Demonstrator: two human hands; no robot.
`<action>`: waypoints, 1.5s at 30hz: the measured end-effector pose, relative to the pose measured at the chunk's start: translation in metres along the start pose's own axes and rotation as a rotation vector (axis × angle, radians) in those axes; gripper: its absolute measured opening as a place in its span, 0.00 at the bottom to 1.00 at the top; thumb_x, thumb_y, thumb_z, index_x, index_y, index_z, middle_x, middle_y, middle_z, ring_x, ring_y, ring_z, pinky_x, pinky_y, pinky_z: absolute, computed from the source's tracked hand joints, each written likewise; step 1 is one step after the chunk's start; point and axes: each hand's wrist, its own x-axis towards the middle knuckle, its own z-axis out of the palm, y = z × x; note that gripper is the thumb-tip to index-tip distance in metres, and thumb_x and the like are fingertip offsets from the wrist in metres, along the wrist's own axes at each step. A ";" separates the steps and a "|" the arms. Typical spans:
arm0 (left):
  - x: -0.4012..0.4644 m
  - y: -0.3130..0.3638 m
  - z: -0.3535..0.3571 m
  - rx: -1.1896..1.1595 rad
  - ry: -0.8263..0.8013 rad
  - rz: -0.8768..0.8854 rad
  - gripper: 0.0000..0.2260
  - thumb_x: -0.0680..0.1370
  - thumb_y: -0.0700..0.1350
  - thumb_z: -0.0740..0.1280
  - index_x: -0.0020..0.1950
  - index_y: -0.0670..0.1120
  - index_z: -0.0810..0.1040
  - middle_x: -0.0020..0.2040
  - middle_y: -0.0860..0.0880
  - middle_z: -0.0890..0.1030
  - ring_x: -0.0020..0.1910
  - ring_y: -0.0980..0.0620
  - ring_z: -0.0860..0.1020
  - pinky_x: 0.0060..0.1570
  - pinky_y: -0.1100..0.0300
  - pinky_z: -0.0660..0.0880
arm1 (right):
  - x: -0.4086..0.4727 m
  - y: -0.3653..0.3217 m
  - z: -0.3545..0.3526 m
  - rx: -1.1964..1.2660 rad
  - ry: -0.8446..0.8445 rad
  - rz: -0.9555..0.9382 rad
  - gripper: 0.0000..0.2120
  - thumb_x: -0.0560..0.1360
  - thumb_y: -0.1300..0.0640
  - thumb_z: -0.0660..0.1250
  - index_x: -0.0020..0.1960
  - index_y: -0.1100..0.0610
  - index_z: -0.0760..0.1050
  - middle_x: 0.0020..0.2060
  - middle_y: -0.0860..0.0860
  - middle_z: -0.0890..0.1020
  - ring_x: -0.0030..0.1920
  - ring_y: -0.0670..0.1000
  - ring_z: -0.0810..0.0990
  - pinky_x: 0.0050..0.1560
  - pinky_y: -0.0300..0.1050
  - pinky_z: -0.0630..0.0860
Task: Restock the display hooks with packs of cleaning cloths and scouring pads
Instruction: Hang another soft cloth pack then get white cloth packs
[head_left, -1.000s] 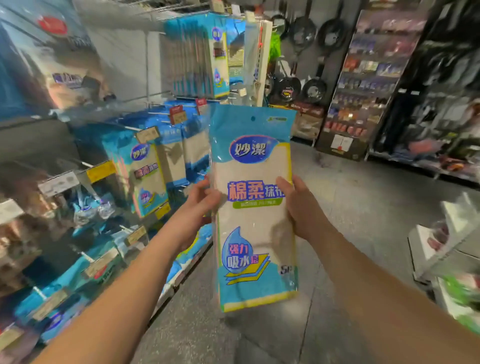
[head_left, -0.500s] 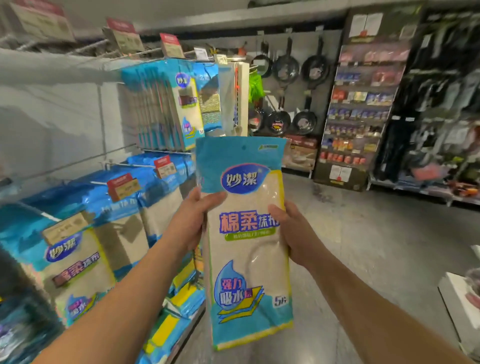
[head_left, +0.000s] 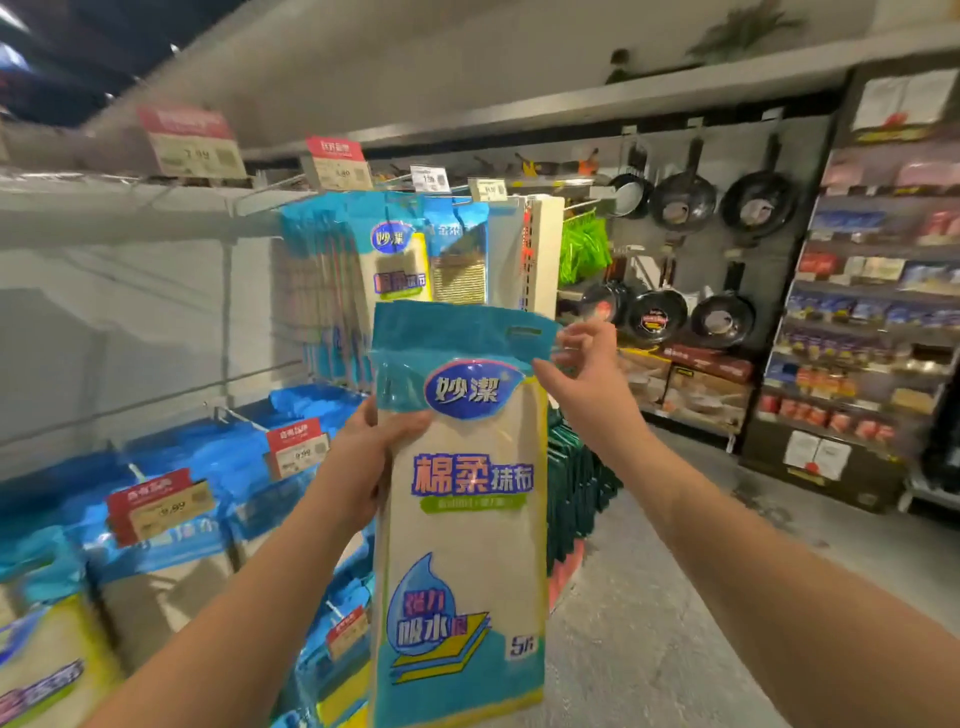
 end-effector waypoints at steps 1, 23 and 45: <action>0.010 0.001 0.001 -0.006 0.016 0.004 0.23 0.73 0.35 0.72 0.67 0.41 0.72 0.46 0.41 0.85 0.38 0.45 0.84 0.39 0.50 0.83 | 0.015 0.005 0.003 -0.005 -0.011 -0.038 0.17 0.78 0.59 0.69 0.58 0.48 0.62 0.51 0.48 0.74 0.49 0.42 0.77 0.45 0.34 0.77; 0.267 0.059 -0.037 0.058 0.155 0.100 0.30 0.69 0.51 0.76 0.67 0.42 0.75 0.55 0.37 0.85 0.52 0.36 0.84 0.48 0.41 0.82 | 0.315 0.080 0.120 -0.161 -0.267 -0.273 0.22 0.76 0.53 0.72 0.68 0.51 0.72 0.60 0.50 0.71 0.58 0.43 0.72 0.58 0.27 0.69; 0.307 0.070 -0.002 0.335 0.383 0.132 0.26 0.69 0.60 0.77 0.59 0.45 0.77 0.50 0.42 0.87 0.49 0.36 0.85 0.55 0.34 0.79 | 0.429 0.087 0.125 -0.066 -0.323 -0.422 0.26 0.75 0.56 0.71 0.71 0.54 0.69 0.61 0.47 0.68 0.60 0.42 0.71 0.63 0.37 0.69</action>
